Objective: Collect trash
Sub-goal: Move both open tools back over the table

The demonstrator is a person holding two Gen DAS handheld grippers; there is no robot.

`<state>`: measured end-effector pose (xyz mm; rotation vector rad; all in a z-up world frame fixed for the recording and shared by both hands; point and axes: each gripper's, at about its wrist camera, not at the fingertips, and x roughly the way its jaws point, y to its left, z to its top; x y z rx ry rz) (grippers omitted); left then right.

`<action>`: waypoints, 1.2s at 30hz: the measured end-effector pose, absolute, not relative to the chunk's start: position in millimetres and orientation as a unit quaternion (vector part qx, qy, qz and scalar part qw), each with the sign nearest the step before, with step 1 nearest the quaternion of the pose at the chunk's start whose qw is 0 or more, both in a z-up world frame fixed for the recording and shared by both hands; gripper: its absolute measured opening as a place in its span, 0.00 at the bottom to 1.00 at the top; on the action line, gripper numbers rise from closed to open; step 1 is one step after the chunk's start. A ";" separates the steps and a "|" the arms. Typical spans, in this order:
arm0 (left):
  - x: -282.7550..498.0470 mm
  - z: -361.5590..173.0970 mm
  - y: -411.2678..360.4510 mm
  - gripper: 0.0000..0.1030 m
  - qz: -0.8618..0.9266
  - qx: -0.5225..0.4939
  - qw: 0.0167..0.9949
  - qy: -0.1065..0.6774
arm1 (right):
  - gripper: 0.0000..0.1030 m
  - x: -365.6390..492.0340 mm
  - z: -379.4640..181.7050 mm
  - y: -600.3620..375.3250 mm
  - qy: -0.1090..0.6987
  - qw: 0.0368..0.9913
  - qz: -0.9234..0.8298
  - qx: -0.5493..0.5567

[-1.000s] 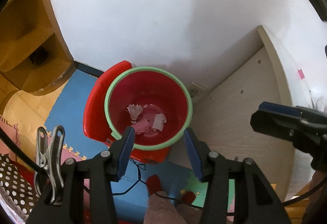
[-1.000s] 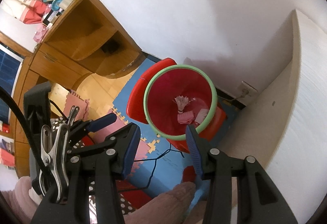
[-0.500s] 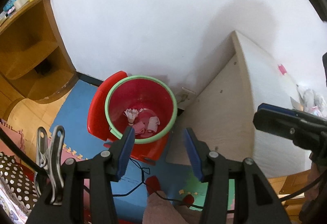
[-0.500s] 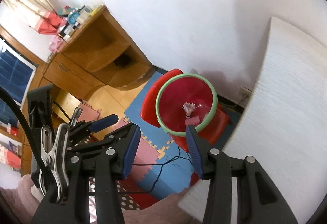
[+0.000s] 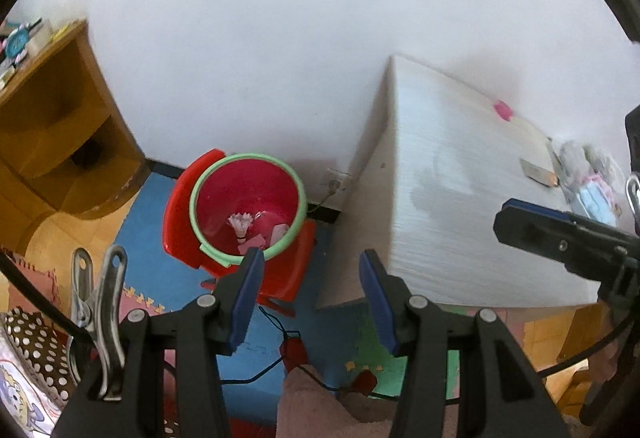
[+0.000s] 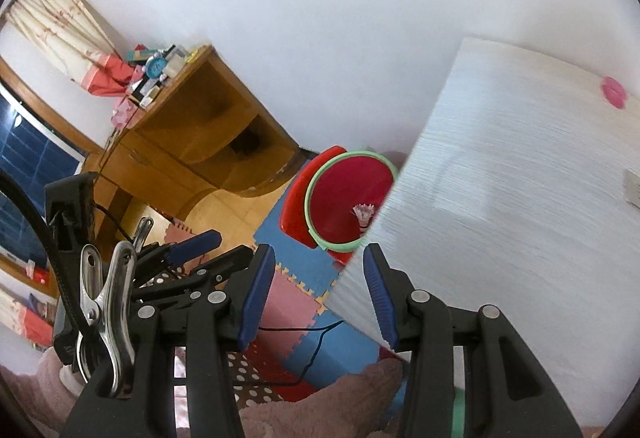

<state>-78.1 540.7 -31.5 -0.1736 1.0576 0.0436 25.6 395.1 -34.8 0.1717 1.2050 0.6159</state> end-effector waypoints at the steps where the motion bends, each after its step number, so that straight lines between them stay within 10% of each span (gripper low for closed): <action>1: -79.2 -28.3 532.0 0.51 0.017 -0.075 0.860 0.504 | 0.46 22.8 -32.2 385.8 0.554 0.778 0.283 0.081; 36: -9.2 8.3 321.0 0.51 -0.161 0.008 0.861 0.482 | 0.46 -25.4 9.1 148.3 0.490 0.854 0.079 0.156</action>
